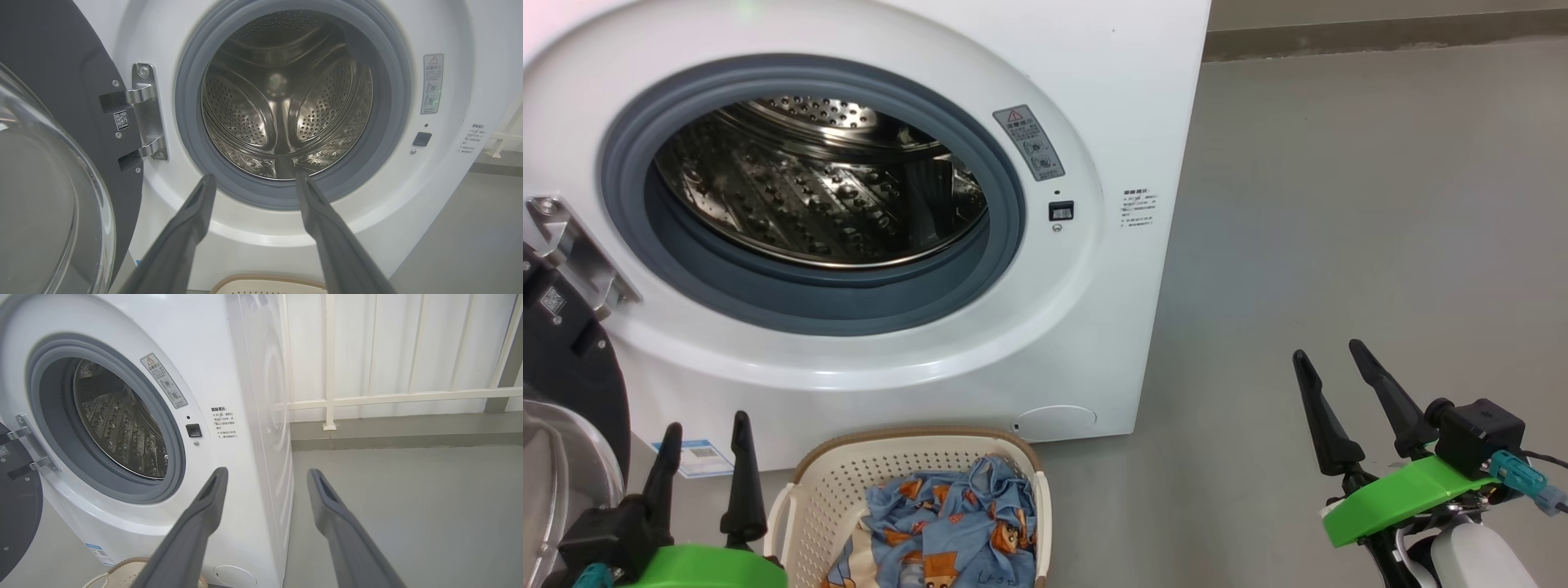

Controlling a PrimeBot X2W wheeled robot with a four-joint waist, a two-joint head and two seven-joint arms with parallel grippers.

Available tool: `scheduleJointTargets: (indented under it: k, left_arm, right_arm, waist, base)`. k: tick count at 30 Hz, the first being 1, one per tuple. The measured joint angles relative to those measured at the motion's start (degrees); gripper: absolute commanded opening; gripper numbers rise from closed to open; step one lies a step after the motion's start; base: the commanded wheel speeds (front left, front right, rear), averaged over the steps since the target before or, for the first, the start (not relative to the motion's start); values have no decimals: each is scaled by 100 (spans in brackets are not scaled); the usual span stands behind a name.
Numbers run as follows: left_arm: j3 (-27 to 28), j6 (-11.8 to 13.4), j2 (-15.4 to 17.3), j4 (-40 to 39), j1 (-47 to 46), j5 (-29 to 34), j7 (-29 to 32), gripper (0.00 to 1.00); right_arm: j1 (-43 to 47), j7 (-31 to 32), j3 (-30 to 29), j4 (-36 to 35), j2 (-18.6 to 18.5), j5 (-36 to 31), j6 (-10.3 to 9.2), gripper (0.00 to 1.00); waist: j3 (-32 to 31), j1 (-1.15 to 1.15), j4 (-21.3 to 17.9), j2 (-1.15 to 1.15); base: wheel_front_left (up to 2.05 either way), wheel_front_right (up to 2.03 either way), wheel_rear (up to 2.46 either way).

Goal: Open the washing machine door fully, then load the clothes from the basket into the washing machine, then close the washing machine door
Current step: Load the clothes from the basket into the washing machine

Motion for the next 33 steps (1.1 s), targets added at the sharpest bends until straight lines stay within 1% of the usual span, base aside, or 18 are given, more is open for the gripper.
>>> scheduleJointTargets:
  k: [19, 33]
  left_arm:
    - [5, 0, -7, 7, 0, 0, 0, 100]
    - [8, -11, -26, 5, -1, 2, 0, 100]
  right_arm:
    - [0, 0, 0, 7, 20, 0, 0, 100]
    - [-1, 0, 1, -2, 20, 0, 0, 100]
  waist:
    - [12, 0, 12, 0]
    - [156, 0, -7, 0]
  base:
    - [0, 0, 0]
    - [0, 0, 0]
